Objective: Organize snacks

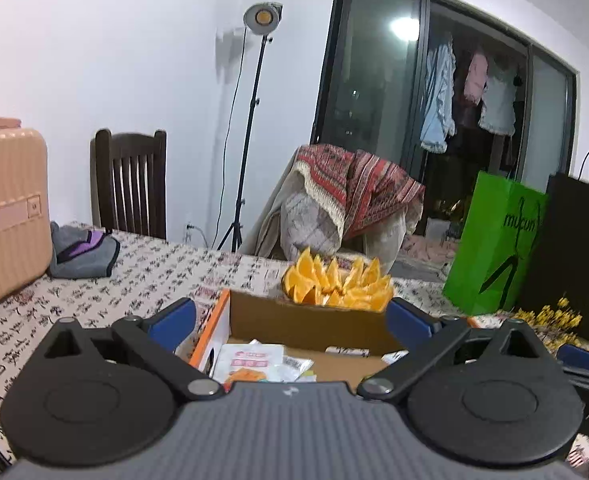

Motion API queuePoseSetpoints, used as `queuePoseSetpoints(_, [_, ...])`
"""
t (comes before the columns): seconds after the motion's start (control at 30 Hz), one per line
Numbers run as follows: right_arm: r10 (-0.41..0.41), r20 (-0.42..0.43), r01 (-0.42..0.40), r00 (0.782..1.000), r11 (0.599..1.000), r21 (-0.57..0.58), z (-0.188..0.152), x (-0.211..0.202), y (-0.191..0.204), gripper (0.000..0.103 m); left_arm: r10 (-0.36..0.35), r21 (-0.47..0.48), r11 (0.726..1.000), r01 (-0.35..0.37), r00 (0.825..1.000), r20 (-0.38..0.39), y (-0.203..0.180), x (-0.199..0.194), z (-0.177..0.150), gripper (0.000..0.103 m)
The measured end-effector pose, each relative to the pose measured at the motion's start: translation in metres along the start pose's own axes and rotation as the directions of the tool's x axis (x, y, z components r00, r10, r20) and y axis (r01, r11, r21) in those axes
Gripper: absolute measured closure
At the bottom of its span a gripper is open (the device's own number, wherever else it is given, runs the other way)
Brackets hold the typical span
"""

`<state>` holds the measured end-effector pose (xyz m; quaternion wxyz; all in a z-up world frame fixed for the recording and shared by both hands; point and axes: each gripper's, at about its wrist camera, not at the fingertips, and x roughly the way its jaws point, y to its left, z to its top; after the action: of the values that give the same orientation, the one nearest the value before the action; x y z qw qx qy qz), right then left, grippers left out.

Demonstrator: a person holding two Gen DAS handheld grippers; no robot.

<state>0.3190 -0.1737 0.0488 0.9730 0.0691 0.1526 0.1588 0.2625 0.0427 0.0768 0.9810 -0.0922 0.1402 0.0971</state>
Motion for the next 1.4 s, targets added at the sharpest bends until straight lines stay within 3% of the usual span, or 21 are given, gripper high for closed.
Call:
queuePoseSetpoints(0.3, [-0.003, 0.027, 0.004, 1.000, 0.998, -0.064, -0.002, -0.061, 0.008, 0.000, -0.024, 0.044, 0.999, 0.022, 0.998, 0.052, 0.009, -0.064, 0.003, 0.000])
queuePoseSetpoints(0.77, [0.035, -0.060, -0.041, 0.998, 0.995, -0.095, -0.055, -0.156, 0.006, 0.000, -0.059, 0.088, 0.995, 0.056, 0.998, 0.025, 0.037, -0.158, -0.046, 0.000])
queuePoseSetpoints(1.1, [0.050, -0.103, -0.059, 0.993, 0.995, -0.083, -0.085, -0.195, 0.006, 0.000, -0.086, 0.083, 0.993, 0.088, 0.996, -0.025, 0.057, -0.194, -0.083, 0.000])
queuePoseSetpoints(1.4, [0.047, -0.154, -0.057, 0.987, 0.996, -0.066, -0.104, -0.204, 0.001, 0.000, -0.073, 0.083, 0.993, 0.078, 0.995, -0.067, 0.067, -0.207, -0.105, 0.000])
